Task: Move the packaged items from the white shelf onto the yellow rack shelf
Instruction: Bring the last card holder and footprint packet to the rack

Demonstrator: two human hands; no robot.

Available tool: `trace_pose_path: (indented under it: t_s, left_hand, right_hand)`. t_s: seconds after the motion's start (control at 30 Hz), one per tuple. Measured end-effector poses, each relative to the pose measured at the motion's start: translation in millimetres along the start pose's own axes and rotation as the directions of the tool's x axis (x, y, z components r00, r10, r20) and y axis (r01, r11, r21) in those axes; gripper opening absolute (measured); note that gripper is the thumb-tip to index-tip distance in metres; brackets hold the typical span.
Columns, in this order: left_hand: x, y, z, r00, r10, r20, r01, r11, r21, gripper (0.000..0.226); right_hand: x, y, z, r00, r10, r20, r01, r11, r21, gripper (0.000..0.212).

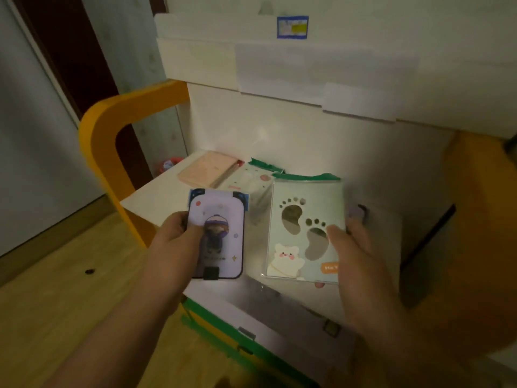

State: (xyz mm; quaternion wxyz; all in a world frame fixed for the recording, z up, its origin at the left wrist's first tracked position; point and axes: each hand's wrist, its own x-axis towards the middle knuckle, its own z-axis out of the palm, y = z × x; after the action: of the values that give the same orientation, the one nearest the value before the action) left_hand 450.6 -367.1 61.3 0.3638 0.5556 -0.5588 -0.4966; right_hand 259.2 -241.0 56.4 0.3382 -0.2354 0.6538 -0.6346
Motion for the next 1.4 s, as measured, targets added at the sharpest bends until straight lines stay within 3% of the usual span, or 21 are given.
trace_pose_path:
  t_s: [0.17,0.37,0.5,0.7,0.83,1.0,1.07,1.17,1.2,1.3,1.4]
  left_hand:
    - [86,13,18,0.976,0.035,0.216,-0.036,0.999,-0.001,0.009]
    - [141,34,55,0.878,0.141,0.457,-0.130,0.990,-0.057,0.021]
    - [161,36,83,0.824,0.095,0.559,-0.089,0.995,-0.038,0.012]
    - [163,23,133,0.739,0.041,0.672,-0.071,0.997,0.017,0.019]
    - [152,11,169,0.693,-0.071,0.718,-0.016,0.993,0.113,0.012]
    - [136,3,203,0.598,-0.088,0.796,-0.050,0.988,0.147,0.019]
    - [128,3,210,0.596,-0.085,0.798,-0.043,0.990,0.137,0.018]
    - [117,0,221,0.632,-0.055,0.773,-0.109,0.981,0.160,0.060]
    - [115,-3,225,0.650,-0.061,0.757,-0.133,0.972,0.192,0.065]
    - [112,1,231,0.705,-0.117,0.700,-0.151,0.939,0.309,0.036]
    - [110,3,233,0.721,-0.097,0.686,-0.216,0.909,0.356,0.032]
  right_hand:
    - [40,-1,25,0.979,-0.086,-0.186,0.091,0.996,0.019,0.023]
    - [70,4,41,0.919,-0.070,-0.389,0.087,0.996,0.028,0.020]
    - [76,-1,40,0.851,-0.114,-0.512,0.115,0.993,-0.030,0.018]
    - [70,-10,24,0.742,-0.109,-0.661,0.164,0.986,0.020,0.019]
    - [63,-8,12,0.698,-0.102,-0.709,0.155,0.988,0.010,0.016]
    - [53,-6,7,0.687,-0.084,-0.721,0.152,0.988,0.029,0.018]
    - [49,-4,4,0.683,-0.087,-0.725,0.157,0.987,0.030,0.019]
    - [43,-3,1,0.684,-0.089,-0.724,0.154,0.988,0.025,0.020]
    - [41,-3,-1,0.687,-0.089,-0.721,0.157,0.987,0.028,0.020]
    - [37,-2,-3,0.694,-0.087,-0.714,0.160,0.986,0.036,0.021]
    - [35,-2,-4,0.695,-0.081,-0.715,0.153,0.988,0.036,0.019]
